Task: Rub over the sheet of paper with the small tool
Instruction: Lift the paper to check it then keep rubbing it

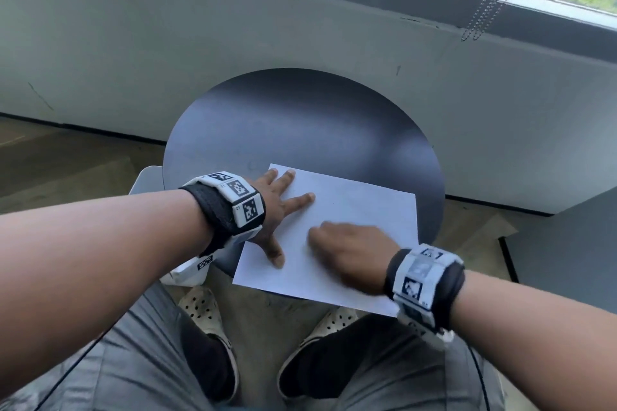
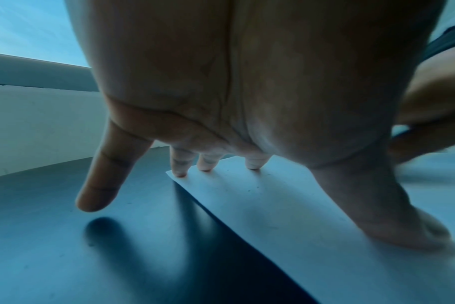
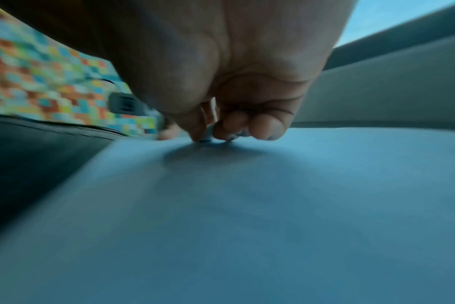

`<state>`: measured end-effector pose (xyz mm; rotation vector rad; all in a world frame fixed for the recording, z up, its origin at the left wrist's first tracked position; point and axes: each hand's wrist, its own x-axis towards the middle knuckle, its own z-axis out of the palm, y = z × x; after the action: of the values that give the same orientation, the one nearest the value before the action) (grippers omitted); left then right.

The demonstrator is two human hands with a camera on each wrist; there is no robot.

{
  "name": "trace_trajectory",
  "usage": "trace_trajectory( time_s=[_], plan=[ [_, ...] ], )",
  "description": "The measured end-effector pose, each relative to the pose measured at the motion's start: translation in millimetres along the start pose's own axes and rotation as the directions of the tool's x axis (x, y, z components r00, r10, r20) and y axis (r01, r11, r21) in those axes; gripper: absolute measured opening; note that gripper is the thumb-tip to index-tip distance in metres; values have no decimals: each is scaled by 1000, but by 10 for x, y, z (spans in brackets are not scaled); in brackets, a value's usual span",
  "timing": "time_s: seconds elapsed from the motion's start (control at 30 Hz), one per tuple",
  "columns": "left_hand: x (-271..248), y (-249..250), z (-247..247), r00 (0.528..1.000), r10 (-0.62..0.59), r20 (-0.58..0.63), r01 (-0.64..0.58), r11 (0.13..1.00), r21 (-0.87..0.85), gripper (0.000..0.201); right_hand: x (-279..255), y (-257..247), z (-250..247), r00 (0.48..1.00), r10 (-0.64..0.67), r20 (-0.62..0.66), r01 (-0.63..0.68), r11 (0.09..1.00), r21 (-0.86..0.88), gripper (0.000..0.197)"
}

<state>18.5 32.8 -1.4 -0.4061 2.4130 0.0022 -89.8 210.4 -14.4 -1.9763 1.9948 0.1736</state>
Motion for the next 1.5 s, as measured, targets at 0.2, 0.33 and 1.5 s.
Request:
trace_trajectory(
  time_s=[0.2,0.33,1.5],
  plan=[
    [-21,29,-33,1000,5,0,-5,1000,0,132,95,419,-34,958,262,-118,-270,961,-58,31],
    [-26,21,-31,1000,-1,9,1,1000,7,132,-32,-71,58,998,-66,4,66,998,18,16],
    [7,-14,51,998,21,-60,-24,998,-59,137,404,613,-265,812,582,-45,-570,808,147,7]
  ],
)
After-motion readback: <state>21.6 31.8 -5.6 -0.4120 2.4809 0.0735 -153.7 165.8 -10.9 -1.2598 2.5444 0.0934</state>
